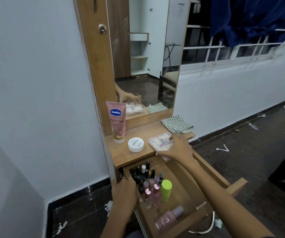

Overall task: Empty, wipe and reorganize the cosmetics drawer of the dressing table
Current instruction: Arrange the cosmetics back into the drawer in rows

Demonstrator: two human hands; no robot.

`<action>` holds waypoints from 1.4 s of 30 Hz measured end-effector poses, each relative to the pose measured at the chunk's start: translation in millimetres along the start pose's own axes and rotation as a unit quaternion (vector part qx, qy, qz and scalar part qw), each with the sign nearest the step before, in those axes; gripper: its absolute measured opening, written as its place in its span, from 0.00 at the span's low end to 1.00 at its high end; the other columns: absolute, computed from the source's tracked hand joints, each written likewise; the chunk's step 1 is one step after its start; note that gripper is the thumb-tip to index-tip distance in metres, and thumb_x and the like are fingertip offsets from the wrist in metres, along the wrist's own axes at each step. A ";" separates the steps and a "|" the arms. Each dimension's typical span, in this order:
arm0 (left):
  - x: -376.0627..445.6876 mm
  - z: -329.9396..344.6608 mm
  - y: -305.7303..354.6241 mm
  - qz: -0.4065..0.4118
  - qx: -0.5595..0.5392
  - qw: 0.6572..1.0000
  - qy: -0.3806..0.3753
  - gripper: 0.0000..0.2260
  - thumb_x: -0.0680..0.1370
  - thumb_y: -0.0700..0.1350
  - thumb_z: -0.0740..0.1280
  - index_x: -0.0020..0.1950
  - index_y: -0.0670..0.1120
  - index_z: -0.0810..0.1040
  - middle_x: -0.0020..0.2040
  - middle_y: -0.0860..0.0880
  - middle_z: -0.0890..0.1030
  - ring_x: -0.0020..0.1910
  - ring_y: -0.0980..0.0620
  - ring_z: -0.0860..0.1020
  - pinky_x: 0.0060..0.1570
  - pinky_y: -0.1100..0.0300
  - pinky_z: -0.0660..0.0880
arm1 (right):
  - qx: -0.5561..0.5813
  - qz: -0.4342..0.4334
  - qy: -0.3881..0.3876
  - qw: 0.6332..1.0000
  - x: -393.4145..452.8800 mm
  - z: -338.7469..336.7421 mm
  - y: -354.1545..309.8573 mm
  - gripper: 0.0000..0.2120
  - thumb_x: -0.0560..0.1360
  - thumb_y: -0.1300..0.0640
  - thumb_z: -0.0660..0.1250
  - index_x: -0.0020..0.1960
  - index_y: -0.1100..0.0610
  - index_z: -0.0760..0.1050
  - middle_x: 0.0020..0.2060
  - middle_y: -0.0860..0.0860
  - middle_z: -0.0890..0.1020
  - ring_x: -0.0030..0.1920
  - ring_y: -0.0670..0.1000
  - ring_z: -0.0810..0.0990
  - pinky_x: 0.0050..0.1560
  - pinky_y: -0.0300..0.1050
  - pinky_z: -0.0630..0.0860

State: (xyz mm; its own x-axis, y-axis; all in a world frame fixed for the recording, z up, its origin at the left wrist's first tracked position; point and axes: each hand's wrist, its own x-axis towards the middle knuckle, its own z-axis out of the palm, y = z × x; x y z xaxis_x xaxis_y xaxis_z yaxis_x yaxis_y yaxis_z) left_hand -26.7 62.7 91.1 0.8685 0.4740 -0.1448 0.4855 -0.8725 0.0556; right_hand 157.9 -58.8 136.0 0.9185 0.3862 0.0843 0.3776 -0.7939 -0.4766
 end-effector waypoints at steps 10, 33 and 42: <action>-2.6 -3.4 -0.6 0.018 0.012 1.000 0.002 0.15 0.74 0.52 0.70 0.59 0.50 0.75 0.58 0.51 0.79 0.61 0.53 0.74 0.71 0.50 0.55 | 0.013 0.038 -0.021 0.999 -56.6 -30.4 70.2 0.36 0.55 0.36 0.77 0.57 0.50 0.71 0.54 0.52 0.75 0.54 0.53 0.76 0.51 0.50 0.77; 0.6 -1.8 -0.1 0.018 0.025 0.999 -0.026 0.21 0.75 0.55 0.69 0.65 0.49 0.73 0.65 0.51 0.75 0.67 0.52 0.70 0.71 0.49 0.54 | -0.114 0.034 -0.107 0.987 -25.6 50.9 75.9 0.40 0.63 0.40 0.76 0.67 0.54 0.64 0.66 0.57 0.66 0.66 0.58 0.66 0.64 0.57 0.69; -1.2 -2.5 -0.7 0.020 0.023 0.999 -0.030 0.23 0.75 0.56 0.69 0.67 0.48 0.71 0.65 0.50 0.75 0.68 0.51 0.70 0.72 0.48 0.54 | -0.231 -0.209 -0.205 0.928 -32.9 59.7 79.5 0.18 0.78 0.61 0.58 0.67 0.58 0.71 0.77 0.55 0.55 0.75 0.56 0.59 0.71 0.47 0.63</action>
State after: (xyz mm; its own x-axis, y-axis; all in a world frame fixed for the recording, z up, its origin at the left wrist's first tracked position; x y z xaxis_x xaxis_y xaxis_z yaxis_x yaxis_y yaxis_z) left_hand -27.8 63.0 93.7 0.8789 0.4317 -0.2027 0.4439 -0.8959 0.0167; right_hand 150.7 -106.6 43.2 0.5941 0.7774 -0.2065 0.7881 -0.6139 -0.0437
